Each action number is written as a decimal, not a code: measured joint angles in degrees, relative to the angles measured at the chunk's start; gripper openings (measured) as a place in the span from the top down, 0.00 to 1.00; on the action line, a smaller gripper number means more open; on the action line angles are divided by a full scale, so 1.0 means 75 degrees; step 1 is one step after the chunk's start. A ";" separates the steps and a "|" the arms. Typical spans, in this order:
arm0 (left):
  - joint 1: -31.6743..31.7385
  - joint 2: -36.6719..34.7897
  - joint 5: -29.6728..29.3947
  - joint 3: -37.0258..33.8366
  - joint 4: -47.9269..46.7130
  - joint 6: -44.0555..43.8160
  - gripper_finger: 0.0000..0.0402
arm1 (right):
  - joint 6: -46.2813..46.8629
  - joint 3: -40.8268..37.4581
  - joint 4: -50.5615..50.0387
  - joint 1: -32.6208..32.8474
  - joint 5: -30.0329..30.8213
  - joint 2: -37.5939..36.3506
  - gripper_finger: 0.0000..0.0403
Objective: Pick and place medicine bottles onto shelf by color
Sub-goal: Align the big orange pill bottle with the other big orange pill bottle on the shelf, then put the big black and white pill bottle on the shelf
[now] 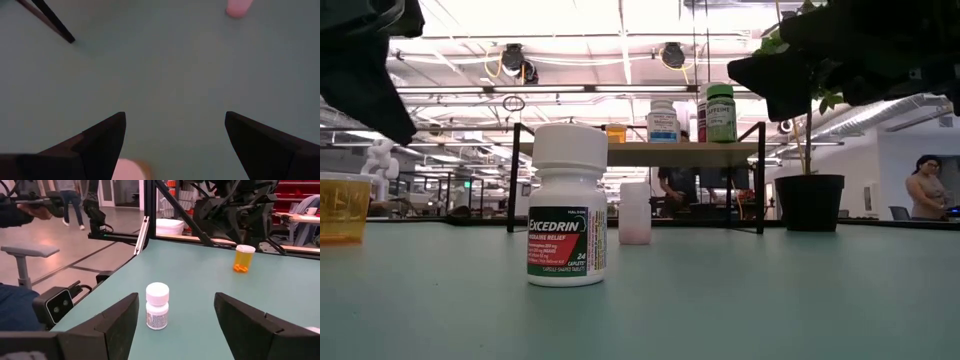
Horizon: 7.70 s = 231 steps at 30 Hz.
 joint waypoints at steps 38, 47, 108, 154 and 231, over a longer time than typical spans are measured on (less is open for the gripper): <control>0.1160 -0.0052 0.3253 -0.0860 -0.0738 -0.0008 0.26 | 0.0227 -0.0008 -0.0222 0.0003 -0.0013 0.0000 0.37; 0.1160 -0.0052 0.3401 -0.0860 -0.0730 -0.0448 0.47 | 0.0370 -0.0012 -0.0414 0.0003 -0.0003 0.0000 0.37; 0.8172 0.3757 0.4009 0.7745 -0.1075 0.8737 0.47 | 0.0314 -0.0011 -0.2017 -0.1387 -0.0402 -0.1227 0.37; 0.8858 0.4564 0.3370 0.9404 -0.2589 0.8591 0.08 | 0.0396 -0.0011 -0.2286 -0.1347 -0.0455 -0.1224 0.37; 0.1916 0.3421 0.2423 0.0388 0.9985 0.8631 0.61 | 0.0749 -0.0010 -0.2188 -0.0239 -0.0029 -0.1221 0.37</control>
